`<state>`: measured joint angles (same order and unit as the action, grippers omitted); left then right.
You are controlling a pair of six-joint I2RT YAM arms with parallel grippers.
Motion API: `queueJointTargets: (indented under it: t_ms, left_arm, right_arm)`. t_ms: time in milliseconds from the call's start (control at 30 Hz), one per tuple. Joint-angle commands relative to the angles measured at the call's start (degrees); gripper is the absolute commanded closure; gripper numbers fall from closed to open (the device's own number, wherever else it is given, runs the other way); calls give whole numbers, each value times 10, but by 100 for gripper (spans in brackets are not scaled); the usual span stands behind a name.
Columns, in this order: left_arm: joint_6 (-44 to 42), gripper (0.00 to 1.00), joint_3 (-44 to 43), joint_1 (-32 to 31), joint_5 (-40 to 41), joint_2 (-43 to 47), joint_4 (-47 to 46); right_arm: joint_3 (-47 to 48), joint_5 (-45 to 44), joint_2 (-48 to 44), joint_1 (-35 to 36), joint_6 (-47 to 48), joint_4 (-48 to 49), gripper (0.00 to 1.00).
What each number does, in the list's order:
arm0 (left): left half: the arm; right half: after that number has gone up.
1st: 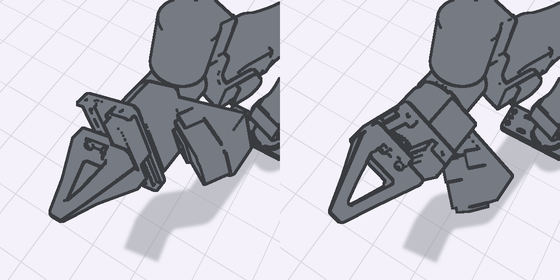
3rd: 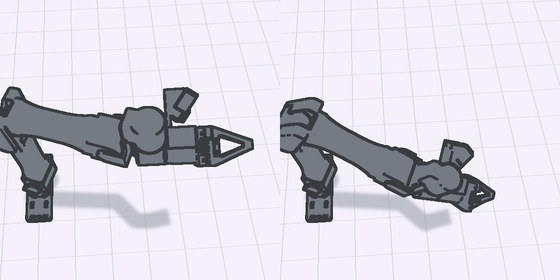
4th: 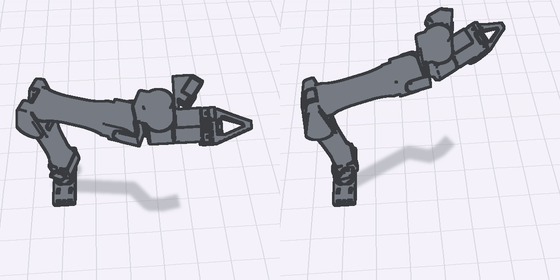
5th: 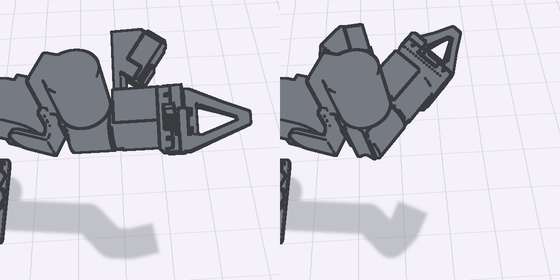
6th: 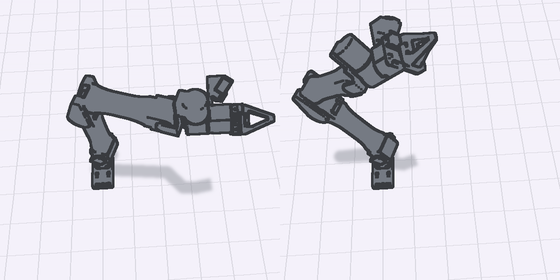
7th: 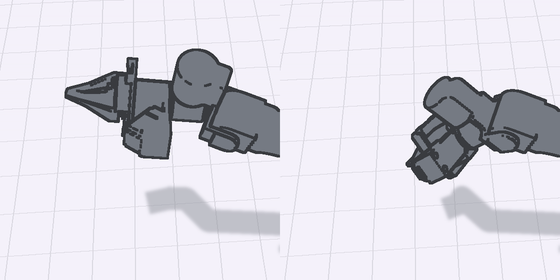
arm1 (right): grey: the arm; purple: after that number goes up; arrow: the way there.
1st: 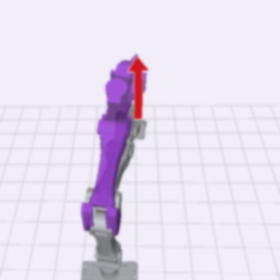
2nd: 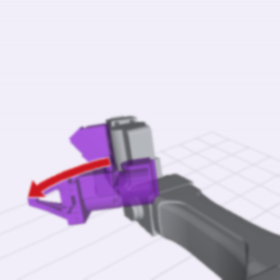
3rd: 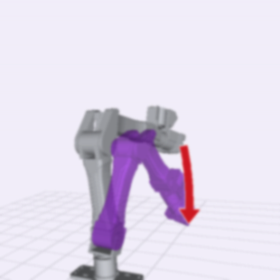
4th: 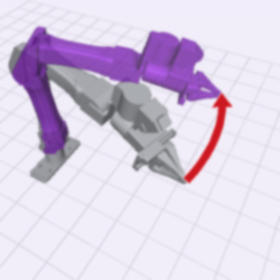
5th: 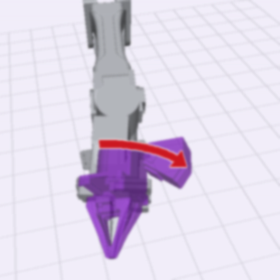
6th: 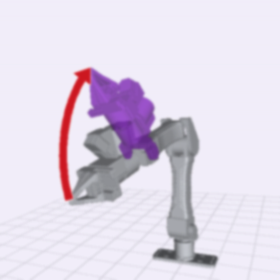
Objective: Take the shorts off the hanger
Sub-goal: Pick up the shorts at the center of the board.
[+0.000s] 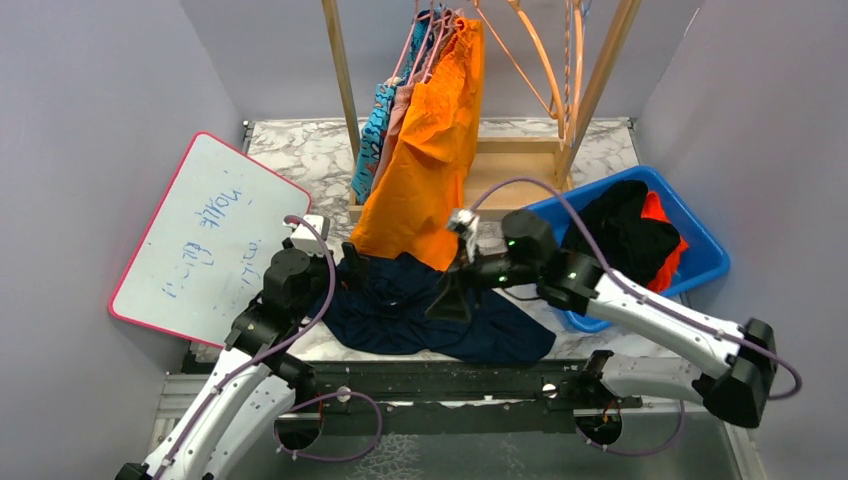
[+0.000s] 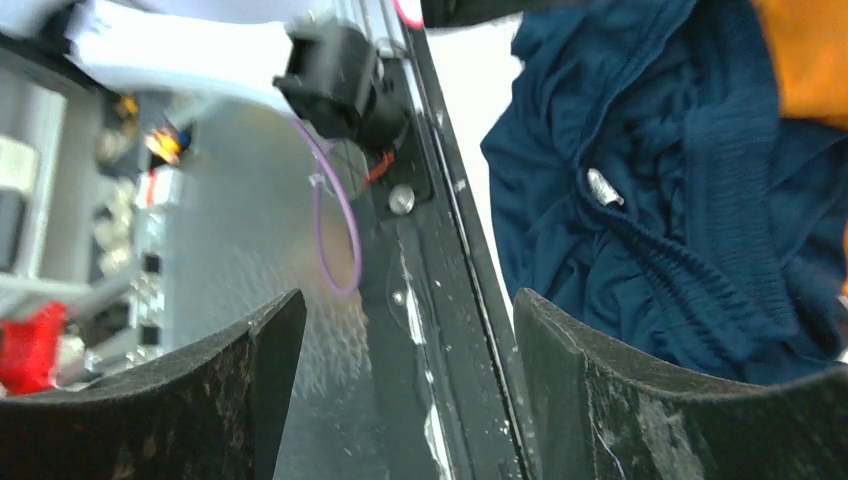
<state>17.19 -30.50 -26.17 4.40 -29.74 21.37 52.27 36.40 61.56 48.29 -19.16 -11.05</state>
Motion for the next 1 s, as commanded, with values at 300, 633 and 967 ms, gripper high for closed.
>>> queueJointTargets:
  t_ms: [300,633,967]
  left_arm:
    - [60,1,-9,10,209,32,40]
    - [62,1,-6,11,232,75,46]
    - [59,1,-6,11,207,55,42]
  right_arm:
    - [0,-325,214,130,180,154,14]
    - [21,-325,330,131,192,228,10]
    - [-8,-412,431,151,187,238,14]
